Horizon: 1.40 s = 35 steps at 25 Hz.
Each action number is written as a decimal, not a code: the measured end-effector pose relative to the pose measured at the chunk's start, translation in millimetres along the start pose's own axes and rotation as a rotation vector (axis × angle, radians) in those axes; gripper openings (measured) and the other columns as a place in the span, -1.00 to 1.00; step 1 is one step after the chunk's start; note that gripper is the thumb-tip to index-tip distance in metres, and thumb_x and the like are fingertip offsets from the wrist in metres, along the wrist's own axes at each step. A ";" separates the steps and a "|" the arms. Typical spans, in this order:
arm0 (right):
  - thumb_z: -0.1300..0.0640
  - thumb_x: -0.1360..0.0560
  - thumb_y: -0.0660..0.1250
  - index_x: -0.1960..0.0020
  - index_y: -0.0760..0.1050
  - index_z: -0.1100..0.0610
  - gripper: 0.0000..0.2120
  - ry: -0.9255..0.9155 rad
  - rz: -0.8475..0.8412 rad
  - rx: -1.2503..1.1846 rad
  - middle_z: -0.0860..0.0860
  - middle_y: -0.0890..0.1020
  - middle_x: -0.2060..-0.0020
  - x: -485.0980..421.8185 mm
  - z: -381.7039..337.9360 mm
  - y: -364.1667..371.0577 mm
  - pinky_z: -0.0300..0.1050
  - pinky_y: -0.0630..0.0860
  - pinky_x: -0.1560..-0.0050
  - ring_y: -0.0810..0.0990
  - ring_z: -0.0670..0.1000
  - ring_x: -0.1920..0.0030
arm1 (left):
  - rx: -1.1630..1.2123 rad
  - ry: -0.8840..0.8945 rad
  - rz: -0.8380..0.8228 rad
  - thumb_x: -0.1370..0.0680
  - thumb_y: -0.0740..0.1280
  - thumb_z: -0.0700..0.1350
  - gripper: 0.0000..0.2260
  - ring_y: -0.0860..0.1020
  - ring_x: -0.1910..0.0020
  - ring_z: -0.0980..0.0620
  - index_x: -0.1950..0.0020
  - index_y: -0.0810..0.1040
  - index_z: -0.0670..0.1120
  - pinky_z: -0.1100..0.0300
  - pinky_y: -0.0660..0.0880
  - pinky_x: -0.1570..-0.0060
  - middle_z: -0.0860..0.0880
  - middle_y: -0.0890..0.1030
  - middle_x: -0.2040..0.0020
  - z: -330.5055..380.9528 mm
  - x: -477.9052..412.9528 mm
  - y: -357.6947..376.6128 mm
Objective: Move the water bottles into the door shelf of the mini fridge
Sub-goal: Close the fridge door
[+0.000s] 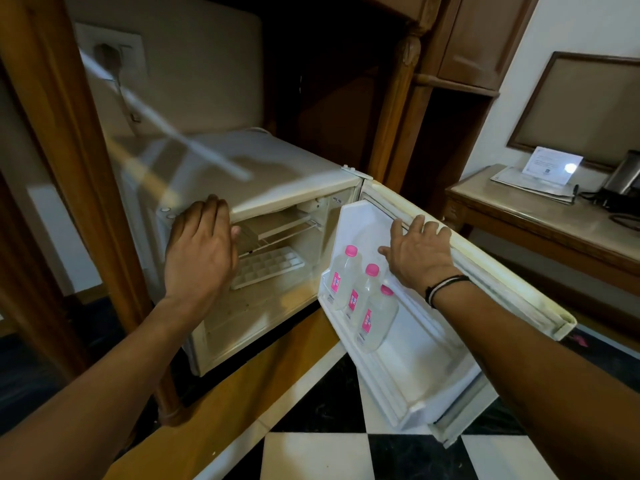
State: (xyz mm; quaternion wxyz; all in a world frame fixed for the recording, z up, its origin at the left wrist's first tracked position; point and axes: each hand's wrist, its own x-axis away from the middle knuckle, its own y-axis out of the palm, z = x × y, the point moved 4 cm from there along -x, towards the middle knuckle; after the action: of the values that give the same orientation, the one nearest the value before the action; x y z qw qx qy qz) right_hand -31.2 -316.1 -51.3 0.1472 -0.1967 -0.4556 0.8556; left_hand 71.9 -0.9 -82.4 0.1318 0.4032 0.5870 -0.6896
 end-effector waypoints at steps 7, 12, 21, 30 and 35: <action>-0.23 -0.65 0.09 -0.48 0.35 0.16 -0.42 -0.149 -0.092 -0.096 0.24 0.48 -0.37 7.8 -23.4 -48.0 0.18 0.39 -0.33 0.46 0.28 -0.36 | 0.039 -0.044 -0.090 -0.76 0.09 0.00 -0.54 0.57 -0.40 -0.28 -0.46 0.55 -0.27 -0.19 0.46 -0.40 -0.28 0.61 -0.44 2.3 -7.3 -11.3; -0.27 -0.64 0.06 -0.40 0.41 0.08 -0.47 -0.332 -0.179 -0.372 0.11 0.52 -0.33 8.5 -27.9 -70.5 0.17 0.39 -0.34 0.51 0.18 -0.29 | 0.084 -0.033 -0.209 -0.77 0.10 0.01 -0.57 0.59 -0.40 -0.23 -0.41 0.60 -0.22 -0.16 0.51 -0.39 -0.23 0.64 -0.43 0.1 -14.5 -24.5; -0.38 -0.63 -0.17 -0.66 -0.04 -0.05 -0.30 -0.592 0.032 -0.861 -0.13 -0.04 -0.65 6.6 -65.5 -57.9 0.04 -0.21 -0.63 -0.20 -0.15 -0.63 | 0.283 -0.159 -0.472 -0.81 0.01 0.08 -0.56 0.59 -0.35 -0.14 -0.27 0.62 -0.10 0.01 0.46 -0.28 -0.13 0.64 -0.25 -6.1 -30.8 -49.1; -0.26 -0.69 -0.19 -0.65 0.09 0.10 -0.34 -0.591 0.429 -0.820 0.02 0.15 -0.64 -30.9 -138.6 -75.3 0.01 -0.02 -0.63 0.03 -0.01 -0.65 | 0.101 -0.074 -0.428 -0.77 -0.15 0.13 -0.39 0.42 -0.62 -0.13 -0.52 0.52 -0.15 -0.06 0.36 -0.62 -0.19 0.50 -0.59 3.8 -17.3 -38.4; -0.30 -0.67 -0.20 -0.59 0.24 0.13 -0.28 -0.554 0.468 -0.757 0.05 0.33 -0.57 -43.9 -158.7 -72.5 0.05 0.18 -0.55 0.23 0.07 -0.59 | -0.074 -0.080 -0.304 -0.80 0.09 -0.03 -0.53 0.50 -0.59 -0.22 -0.61 0.47 -0.25 -0.17 0.40 -0.61 -0.28 0.51 -0.59 11.6 0.4 -28.7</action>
State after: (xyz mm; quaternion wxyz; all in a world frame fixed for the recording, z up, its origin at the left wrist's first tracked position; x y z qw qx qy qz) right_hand 87.3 -181.2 -62.2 -0.2554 -0.0989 -0.6988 0.6608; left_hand 48.3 -3.5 -62.6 0.0639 0.2770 0.6605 -0.6949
